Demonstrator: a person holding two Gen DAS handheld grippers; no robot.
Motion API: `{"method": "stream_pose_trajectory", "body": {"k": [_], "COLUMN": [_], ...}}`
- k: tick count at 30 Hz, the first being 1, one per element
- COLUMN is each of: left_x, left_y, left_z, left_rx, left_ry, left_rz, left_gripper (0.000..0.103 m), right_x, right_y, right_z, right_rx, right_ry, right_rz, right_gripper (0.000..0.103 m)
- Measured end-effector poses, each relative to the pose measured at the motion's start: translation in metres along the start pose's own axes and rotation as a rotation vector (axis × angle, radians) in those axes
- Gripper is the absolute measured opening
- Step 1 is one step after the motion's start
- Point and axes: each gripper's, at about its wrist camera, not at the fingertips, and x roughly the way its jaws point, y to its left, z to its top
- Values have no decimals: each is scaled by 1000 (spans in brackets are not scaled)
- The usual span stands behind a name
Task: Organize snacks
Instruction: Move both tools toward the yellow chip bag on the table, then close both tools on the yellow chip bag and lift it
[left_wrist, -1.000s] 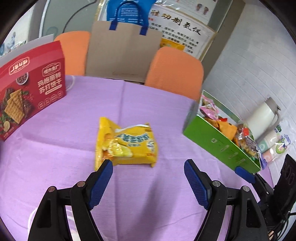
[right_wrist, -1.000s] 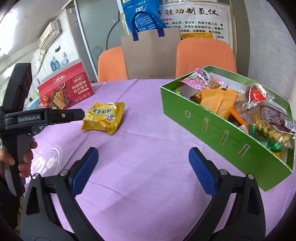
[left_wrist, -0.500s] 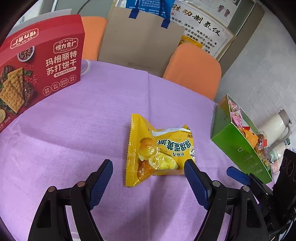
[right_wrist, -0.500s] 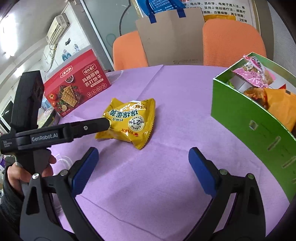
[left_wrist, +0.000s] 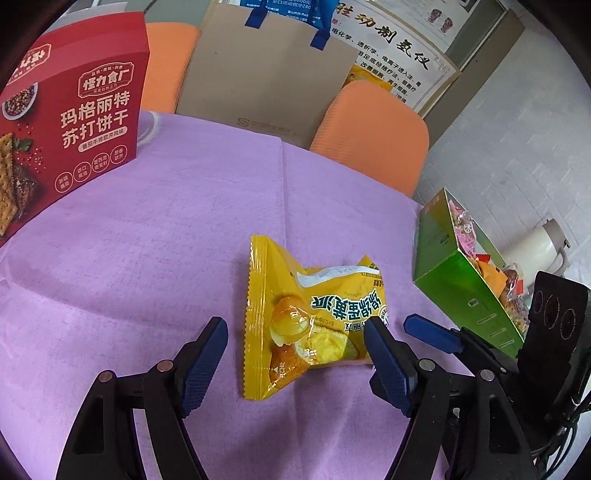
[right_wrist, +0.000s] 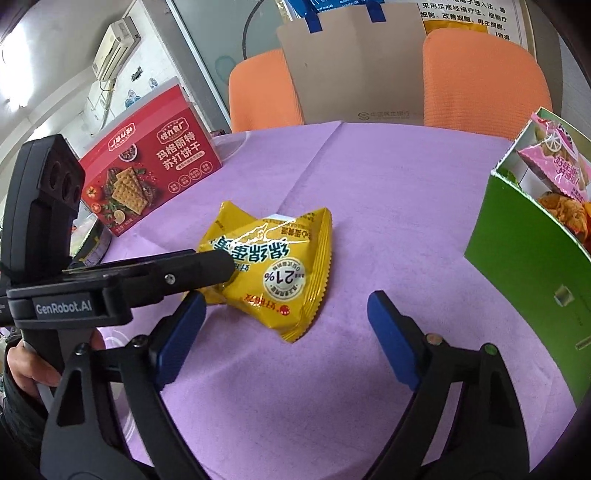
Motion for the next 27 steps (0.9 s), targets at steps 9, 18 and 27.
{"method": "stream_pose_trajectory", "body": {"k": [9, 18, 27], "left_x": [2, 6, -6], "left_y": [18, 14, -24], "left_z": [3, -7, -27], "left_rx": [-56, -71, -3], "left_ry": [-2, 22, 36], "left_rz": [-60, -139, -120], "left_gripper": [71, 38, 38], "right_x": [9, 3, -40], "right_y": [-5, -3, -9], "right_z": [3, -8, -30], "right_rx": [24, 49, 75], "right_ry": [9, 20, -30], "right_rz": [31, 70, 23], "right_gripper": [75, 40, 40]}}
